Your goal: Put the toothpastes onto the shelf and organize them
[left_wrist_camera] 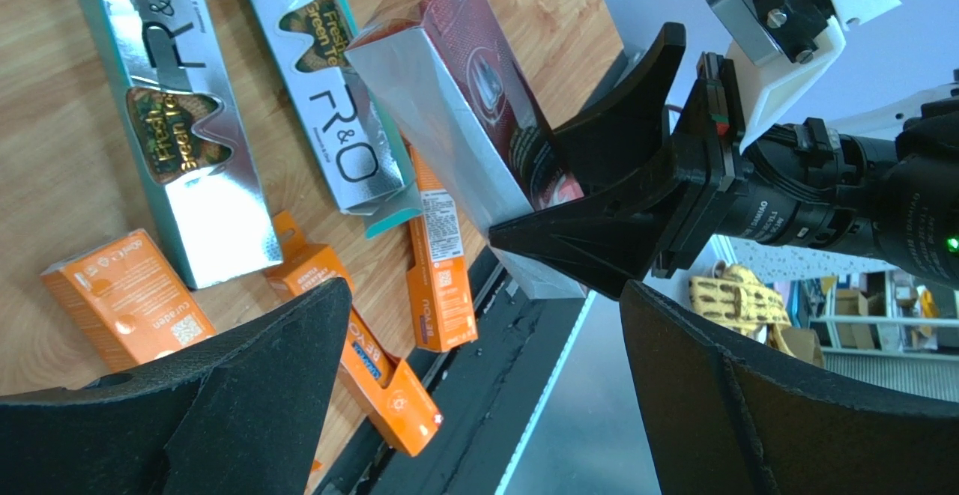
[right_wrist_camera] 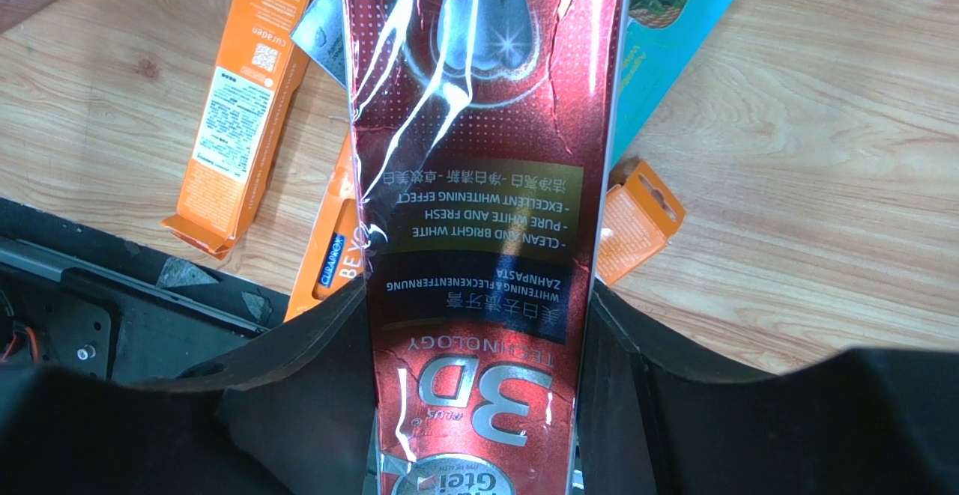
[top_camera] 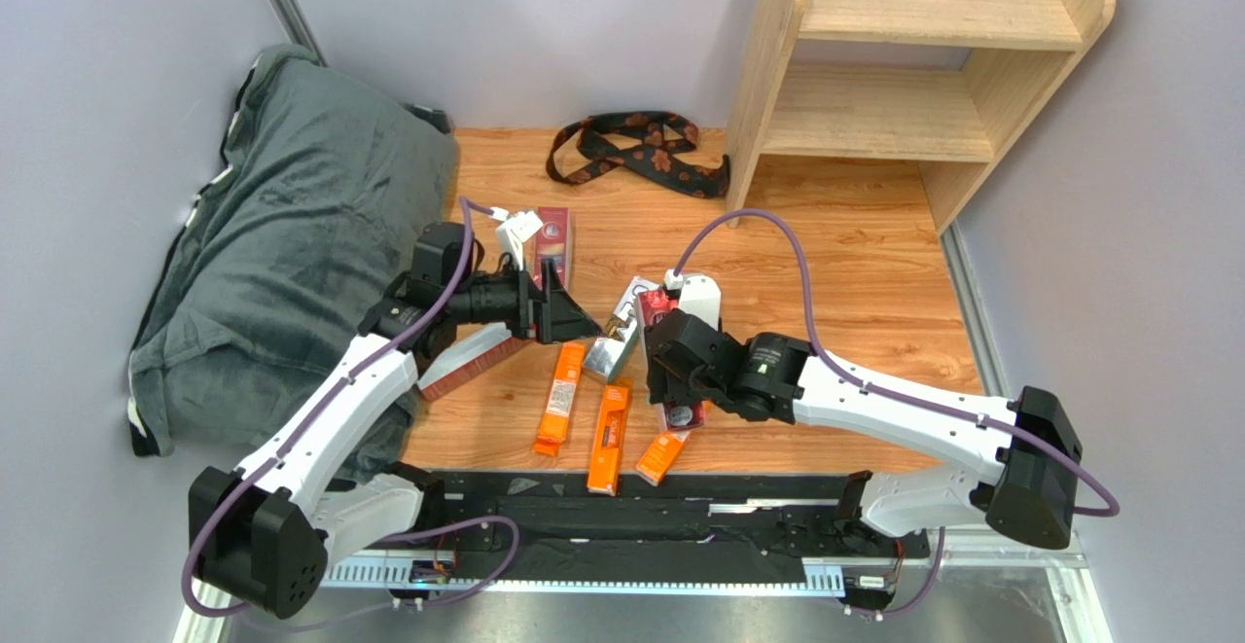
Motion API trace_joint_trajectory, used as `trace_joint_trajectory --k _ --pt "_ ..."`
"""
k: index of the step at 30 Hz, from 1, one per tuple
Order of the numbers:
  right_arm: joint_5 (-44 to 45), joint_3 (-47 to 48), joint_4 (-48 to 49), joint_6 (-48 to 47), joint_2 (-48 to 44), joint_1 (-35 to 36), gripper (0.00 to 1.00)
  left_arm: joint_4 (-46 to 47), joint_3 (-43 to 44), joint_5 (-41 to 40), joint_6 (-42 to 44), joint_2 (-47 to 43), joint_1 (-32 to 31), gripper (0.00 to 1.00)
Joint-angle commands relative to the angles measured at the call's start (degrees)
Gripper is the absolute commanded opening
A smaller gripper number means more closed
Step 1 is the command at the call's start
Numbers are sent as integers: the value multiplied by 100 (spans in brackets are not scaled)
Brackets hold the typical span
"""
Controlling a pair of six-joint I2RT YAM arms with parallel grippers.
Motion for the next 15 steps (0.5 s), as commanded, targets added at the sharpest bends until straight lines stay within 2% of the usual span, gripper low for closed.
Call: trace_joint_trajectory --k 1,10,15 --pt "266 398 175 7 -4 101 32 354 46 -128 -212 106 -236 99" --pt "319 574 184 7 22 267 32 837 108 -426 -519 623 -833 98" --pt "328 715 131 15 57 391 32 1189 81 -435 -766 949 -939 97"
